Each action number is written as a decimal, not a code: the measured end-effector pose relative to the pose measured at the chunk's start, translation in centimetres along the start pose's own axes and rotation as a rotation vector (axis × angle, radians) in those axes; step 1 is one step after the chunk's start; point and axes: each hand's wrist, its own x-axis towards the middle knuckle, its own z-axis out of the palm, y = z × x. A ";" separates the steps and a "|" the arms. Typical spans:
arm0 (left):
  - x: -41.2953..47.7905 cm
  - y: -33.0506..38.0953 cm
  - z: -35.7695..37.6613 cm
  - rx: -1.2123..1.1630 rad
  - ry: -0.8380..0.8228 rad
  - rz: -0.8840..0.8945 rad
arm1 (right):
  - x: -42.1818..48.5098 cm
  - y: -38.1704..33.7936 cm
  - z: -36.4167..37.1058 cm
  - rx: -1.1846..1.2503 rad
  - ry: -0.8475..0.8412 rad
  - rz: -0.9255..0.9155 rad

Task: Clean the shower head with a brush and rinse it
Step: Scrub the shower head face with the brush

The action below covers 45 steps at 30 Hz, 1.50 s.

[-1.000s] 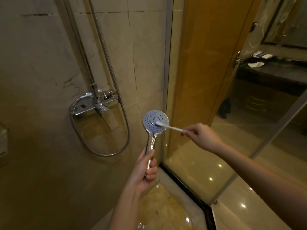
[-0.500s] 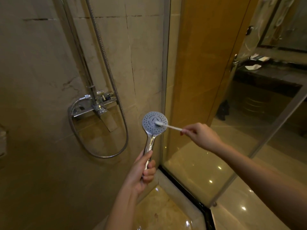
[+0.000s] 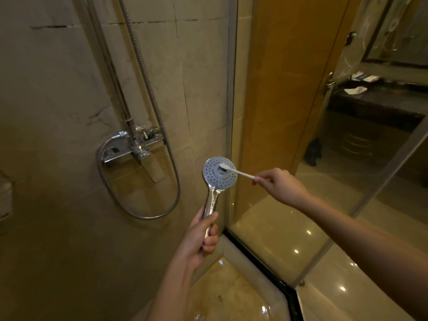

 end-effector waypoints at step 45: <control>0.1 0.2 -0.4 0.128 0.001 0.077 | 1.5 -1.2 2.1 0.306 0.022 0.050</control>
